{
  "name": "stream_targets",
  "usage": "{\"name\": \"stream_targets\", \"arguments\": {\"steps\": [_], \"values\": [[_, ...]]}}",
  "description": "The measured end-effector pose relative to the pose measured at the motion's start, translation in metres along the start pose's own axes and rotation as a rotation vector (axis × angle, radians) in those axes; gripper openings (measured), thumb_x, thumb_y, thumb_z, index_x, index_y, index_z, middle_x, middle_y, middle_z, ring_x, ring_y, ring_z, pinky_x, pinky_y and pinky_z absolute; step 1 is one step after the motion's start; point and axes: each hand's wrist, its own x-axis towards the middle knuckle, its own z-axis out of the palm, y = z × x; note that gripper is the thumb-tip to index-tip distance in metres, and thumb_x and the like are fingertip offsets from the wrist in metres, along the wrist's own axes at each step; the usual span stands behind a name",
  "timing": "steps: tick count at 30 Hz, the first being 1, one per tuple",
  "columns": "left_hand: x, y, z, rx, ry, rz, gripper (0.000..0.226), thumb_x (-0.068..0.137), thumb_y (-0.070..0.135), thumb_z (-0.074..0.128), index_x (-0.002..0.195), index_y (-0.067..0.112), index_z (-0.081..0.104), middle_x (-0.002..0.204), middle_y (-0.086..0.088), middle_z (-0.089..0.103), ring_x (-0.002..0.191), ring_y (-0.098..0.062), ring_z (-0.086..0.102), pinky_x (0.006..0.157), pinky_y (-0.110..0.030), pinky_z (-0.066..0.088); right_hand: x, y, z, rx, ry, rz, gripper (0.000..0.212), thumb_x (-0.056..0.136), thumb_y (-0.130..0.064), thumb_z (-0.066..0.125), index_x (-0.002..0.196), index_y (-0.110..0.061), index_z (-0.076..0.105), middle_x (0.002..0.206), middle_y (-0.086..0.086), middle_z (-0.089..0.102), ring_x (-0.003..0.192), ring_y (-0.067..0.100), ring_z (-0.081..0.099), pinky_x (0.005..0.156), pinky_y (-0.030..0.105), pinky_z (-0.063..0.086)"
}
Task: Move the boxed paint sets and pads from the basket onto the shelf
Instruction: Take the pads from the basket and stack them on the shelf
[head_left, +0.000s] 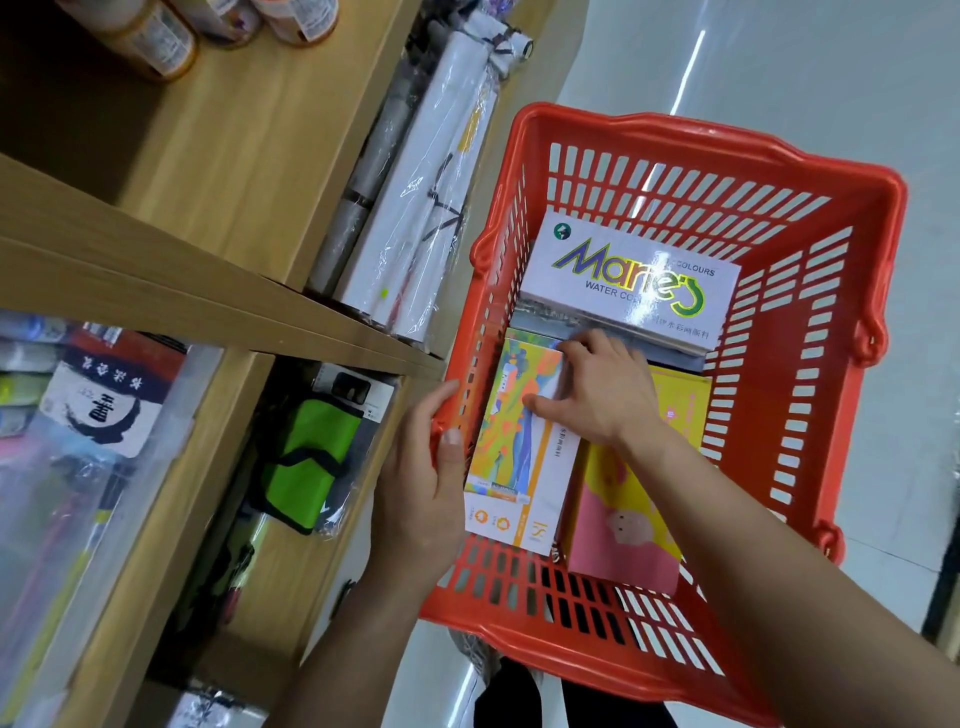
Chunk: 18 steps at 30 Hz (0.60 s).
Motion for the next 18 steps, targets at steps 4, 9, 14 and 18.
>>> {"name": "stream_targets", "arguments": {"steps": [4,9,14,18], "values": [[0.000,0.001,0.000,-0.002,0.001,-0.005,0.037,0.105,0.041,0.041,0.129,0.069,0.042,0.134,0.028,0.058,0.122,-0.006,0.062,0.096,-0.043,0.057,-0.008,0.000,0.004,-0.003,0.013,-0.032,0.092,0.076,-0.077,0.060,0.147,-0.020,0.053,0.153,0.001,0.054,0.141,0.025,0.050,0.114,0.043,0.033],[0.000,0.000,-0.001,-0.021,-0.001,-0.018,0.035,0.105,0.041,0.041,0.129,0.066,0.044,0.133,0.023,0.061,0.120,-0.006,0.064,0.094,-0.041,0.058,-0.002,0.003,0.003,-0.024,-0.012,-0.048,0.095,0.074,-0.079,0.059,0.148,-0.020,0.049,0.159,0.003,0.051,0.156,0.023,0.031,0.118,0.044,0.028],[0.000,0.001,-0.001,-0.033,-0.017,-0.031,0.036,0.104,0.043,0.041,0.127,0.070,0.043,0.132,0.019,0.063,0.116,-0.006,0.066,0.089,-0.038,0.061,0.007,0.000,0.000,-0.005,-0.047,0.000,0.099,0.066,-0.080,0.064,0.142,-0.019,0.050,0.145,0.002,0.062,0.150,0.025,0.034,0.113,0.045,0.033],[0.000,0.001,-0.001,-0.036,-0.020,-0.026,0.036,0.104,0.041,0.041,0.127,0.069,0.043,0.134,0.014,0.063,0.119,-0.011,0.066,0.092,-0.045,0.059,0.011,0.004,0.002,-0.003,-0.032,-0.003,0.097,0.065,-0.083,0.064,0.139,-0.021,0.054,0.141,0.001,0.065,0.145,0.026,0.039,0.109,0.044,0.036]]}}
